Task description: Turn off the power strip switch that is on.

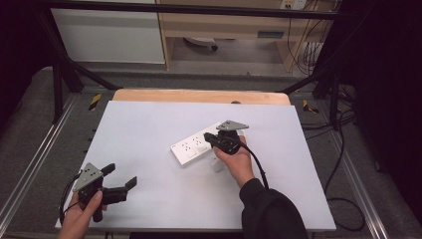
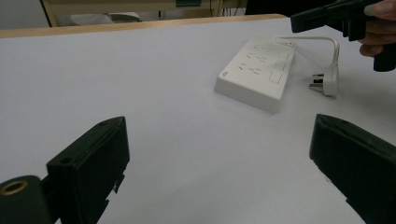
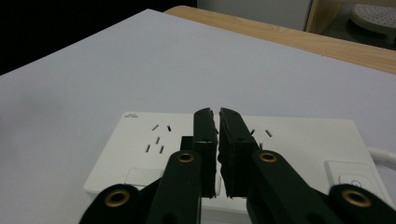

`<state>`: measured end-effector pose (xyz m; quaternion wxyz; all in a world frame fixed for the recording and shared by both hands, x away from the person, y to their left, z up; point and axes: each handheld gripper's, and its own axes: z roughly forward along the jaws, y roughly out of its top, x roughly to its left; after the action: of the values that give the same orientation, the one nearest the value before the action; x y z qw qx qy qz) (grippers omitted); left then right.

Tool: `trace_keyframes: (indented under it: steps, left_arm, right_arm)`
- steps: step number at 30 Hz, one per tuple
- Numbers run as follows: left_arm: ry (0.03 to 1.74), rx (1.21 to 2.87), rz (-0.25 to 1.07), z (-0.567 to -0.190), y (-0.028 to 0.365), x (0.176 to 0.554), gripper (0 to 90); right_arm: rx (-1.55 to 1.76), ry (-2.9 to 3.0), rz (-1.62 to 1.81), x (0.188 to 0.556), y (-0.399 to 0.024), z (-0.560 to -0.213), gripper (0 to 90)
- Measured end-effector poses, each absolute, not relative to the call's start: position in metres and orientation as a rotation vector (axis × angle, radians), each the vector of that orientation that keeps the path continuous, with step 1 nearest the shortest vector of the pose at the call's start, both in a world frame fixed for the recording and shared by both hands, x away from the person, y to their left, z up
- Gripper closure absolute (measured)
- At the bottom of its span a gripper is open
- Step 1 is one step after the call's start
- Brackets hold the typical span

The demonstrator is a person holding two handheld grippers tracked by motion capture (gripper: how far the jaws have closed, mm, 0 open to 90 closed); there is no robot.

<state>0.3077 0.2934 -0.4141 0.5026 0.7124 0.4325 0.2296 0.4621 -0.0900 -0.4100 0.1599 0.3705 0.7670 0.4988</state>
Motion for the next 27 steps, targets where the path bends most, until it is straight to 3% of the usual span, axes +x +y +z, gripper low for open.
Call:
trace_keyframes:
  steps: [7,15,21,27]
  left_arm:
    - [1.058,1.718,0.556,-0.415,0.294,0.307,4.8]
    - [1.064,1.712,0.552,-0.415,0.294,0.308,4.7]
    - [1.064,1.706,0.553,-0.415,0.295,0.308,4.7]
    - [1.07,1.705,0.558,-0.414,0.295,0.308,4.7]
  right_arm:
    - [1.135,2.167,1.461,0.46,-0.104,-0.4,42.6]
    - [1.169,2.123,1.446,0.456,-0.123,-0.385,17.1]
    - [1.187,2.118,1.461,0.451,-0.134,-0.377,3.8]
    - [1.163,2.091,1.475,0.447,-0.148,-0.369,4.8]
